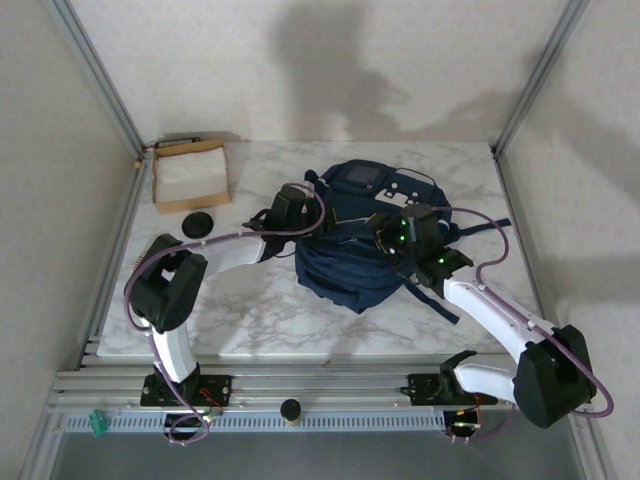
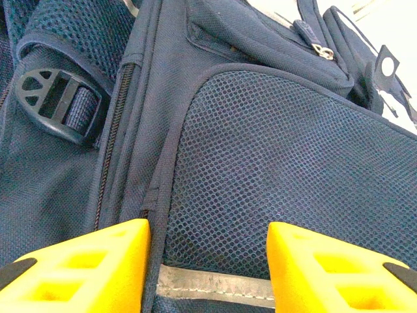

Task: Pack the student bag

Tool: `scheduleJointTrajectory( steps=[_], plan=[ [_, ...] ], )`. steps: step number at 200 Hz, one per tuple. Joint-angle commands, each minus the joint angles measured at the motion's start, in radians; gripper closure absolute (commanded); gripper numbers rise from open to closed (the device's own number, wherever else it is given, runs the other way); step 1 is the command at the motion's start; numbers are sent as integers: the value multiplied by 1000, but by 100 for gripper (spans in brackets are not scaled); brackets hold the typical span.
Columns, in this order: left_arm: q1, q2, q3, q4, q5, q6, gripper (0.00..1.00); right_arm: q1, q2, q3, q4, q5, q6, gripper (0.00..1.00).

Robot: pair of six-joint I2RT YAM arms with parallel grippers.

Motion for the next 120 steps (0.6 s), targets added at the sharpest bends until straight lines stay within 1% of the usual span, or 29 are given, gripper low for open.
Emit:
scheduleJointTrajectory(
  steps=[1,11,30,43,53,74,95,110,120],
  plan=[
    [-71,-59,-6,19,90,-19,51,6,3,16,64,7,-16,74],
    [-72,-90,-6,-10,56,-8,51,-4,-13,14,61,-3,-25,82],
    [-76,-161,-18,-63,-13,16,50,-23,-33,24,37,-39,-49,87],
    [-90,-218,-37,-107,-48,38,50,-45,-44,25,27,-89,-56,96],
    [-116,-264,-50,-143,-69,72,50,-68,-55,15,28,-130,-43,97],
    [-215,-354,-78,-220,-146,141,50,-112,-97,-30,80,-197,19,97],
    [-269,-422,-133,-222,-125,148,50,-136,-122,-54,127,-245,78,98],
    [-275,-439,-167,-192,-70,137,49,-156,-116,-52,140,-296,107,100],
    [-277,-429,-161,-197,-62,145,50,-164,-118,-52,148,-318,129,100]
  ],
)
